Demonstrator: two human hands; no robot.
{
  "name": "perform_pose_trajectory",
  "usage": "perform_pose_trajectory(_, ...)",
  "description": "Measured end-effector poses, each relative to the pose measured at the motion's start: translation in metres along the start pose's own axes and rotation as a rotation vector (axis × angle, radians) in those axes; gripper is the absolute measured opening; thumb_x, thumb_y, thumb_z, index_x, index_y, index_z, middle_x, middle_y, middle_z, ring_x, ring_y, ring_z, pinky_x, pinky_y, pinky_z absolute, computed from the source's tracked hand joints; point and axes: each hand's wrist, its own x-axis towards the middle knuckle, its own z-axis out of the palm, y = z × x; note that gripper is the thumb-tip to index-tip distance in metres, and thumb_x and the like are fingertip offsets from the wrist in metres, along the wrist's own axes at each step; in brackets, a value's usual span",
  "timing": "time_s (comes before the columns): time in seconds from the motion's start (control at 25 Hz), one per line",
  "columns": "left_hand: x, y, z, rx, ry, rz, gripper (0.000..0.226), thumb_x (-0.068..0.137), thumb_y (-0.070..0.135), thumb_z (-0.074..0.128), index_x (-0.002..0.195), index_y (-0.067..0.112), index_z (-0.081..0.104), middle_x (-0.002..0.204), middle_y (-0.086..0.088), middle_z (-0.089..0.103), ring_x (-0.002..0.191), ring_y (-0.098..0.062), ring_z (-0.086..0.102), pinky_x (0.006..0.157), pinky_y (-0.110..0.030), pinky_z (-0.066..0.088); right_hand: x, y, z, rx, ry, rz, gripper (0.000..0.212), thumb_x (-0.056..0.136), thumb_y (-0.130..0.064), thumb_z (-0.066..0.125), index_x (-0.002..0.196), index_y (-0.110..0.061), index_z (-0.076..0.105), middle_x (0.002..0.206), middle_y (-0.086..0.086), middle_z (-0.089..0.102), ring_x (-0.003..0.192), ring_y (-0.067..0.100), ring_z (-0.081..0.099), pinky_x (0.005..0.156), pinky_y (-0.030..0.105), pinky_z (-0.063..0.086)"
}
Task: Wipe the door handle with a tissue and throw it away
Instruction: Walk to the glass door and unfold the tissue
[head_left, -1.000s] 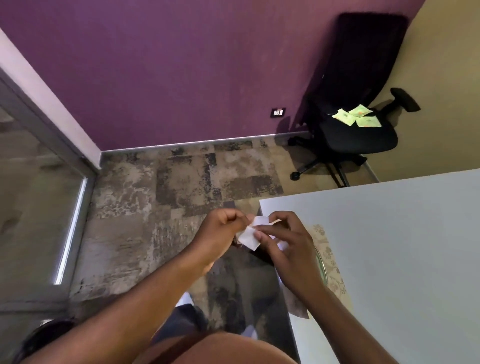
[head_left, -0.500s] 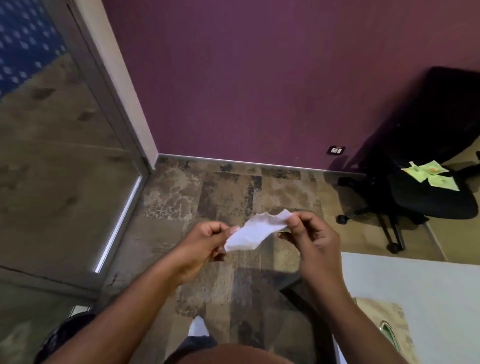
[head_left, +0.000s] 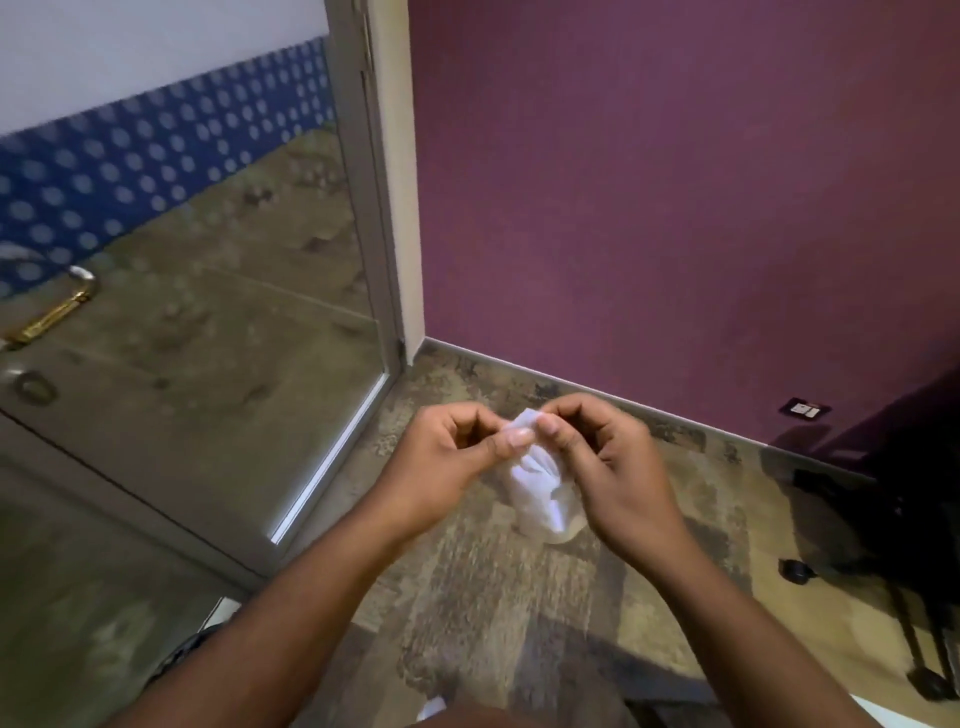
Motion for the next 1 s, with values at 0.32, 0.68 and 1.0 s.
perform_pose_trajectory(0.32,0.029,0.030,-0.046,0.130,0.396,0.146,0.022,0.104,0.032,0.065,0.090,0.015,0.066,0.077,-0.001,0.060,0.072,-0.018,0.053,0.067,-0.038,0.044,0.098,0.010,0.031,-0.048,-0.417,0.004,0.017,0.084,-0.023,0.085,0.098,-0.026,0.074,0.086,-0.006,0.077,0.069,0.020,0.069,0.062,0.040,0.054)
perform_pose_trajectory(0.68,0.053,0.053,-0.099,0.451,0.949,0.234,0.024,0.106,0.039,0.061,0.091,0.021,0.063,0.073,-0.014,0.057,0.062,-0.032,0.049,0.057,-0.045,0.041,0.225,0.017,0.068,-0.275,-0.642,-0.155,0.012,0.095,-0.027,0.068,0.086,-0.021,0.072,0.078,-0.010,0.072,0.071,0.005,0.065,0.068,0.032,0.051)
perform_pose_trajectory(1.0,0.007,0.051,-0.140,0.176,1.372,0.286,0.016,0.099,0.038,0.069,0.083,0.035,0.070,0.082,0.002,0.066,0.078,-0.016,0.060,0.071,-0.033,0.048,0.264,0.002,0.147,0.328,-0.856,-0.134,0.018,0.092,0.001,0.065,0.090,-0.014,0.073,0.086,0.002,0.077,0.079,0.005,0.069,0.070,0.016,0.053)
